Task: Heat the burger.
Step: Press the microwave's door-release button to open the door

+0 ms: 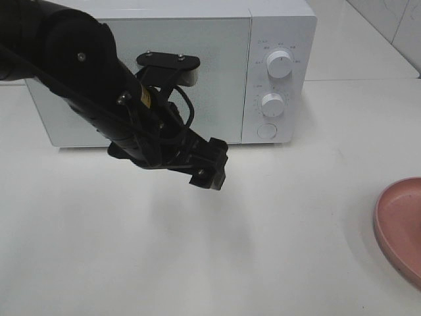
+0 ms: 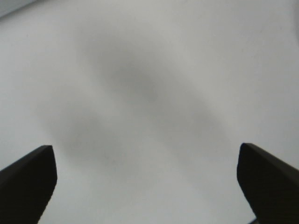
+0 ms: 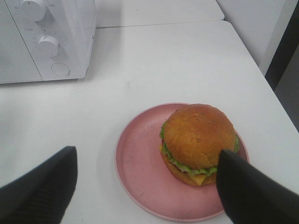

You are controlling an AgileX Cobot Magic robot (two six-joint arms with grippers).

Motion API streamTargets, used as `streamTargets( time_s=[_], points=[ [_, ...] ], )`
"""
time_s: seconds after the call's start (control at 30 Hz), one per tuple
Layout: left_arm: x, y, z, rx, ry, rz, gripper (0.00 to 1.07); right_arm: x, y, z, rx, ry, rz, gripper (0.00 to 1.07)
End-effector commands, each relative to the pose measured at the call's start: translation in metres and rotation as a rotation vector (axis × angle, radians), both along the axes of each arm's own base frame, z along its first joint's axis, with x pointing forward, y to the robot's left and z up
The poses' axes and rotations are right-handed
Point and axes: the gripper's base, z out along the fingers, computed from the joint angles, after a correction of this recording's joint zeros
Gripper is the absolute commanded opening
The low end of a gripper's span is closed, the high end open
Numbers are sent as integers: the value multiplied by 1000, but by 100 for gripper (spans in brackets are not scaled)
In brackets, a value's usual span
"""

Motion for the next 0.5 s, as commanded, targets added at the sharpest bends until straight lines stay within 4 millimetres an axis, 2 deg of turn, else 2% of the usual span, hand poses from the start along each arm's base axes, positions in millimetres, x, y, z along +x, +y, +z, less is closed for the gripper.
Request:
streamTargets(
  time_s=[0.03,0.1,0.27,0.4,0.47,0.5],
  points=[
    [-10,5,7,50,73,-6,98,-4,0,0,-16,-29,0,76],
    [-18,15,7,146,143,-45,98,-4,0,0,-16,-29,0,76],
    [-28,28,17,212,224,-47,98,-4,0,0,-17,-29,0,76],
    [-26,41,29,199,241,-11,98,-4,0,0,-17,-29,0,76],
    [-20,61,43,176,250,52,98,-4,0,0,-17,-29,0,76],
    [-20,61,43,176,250,52,98,-4,0,0,-17,-29,0,76]
  ],
)
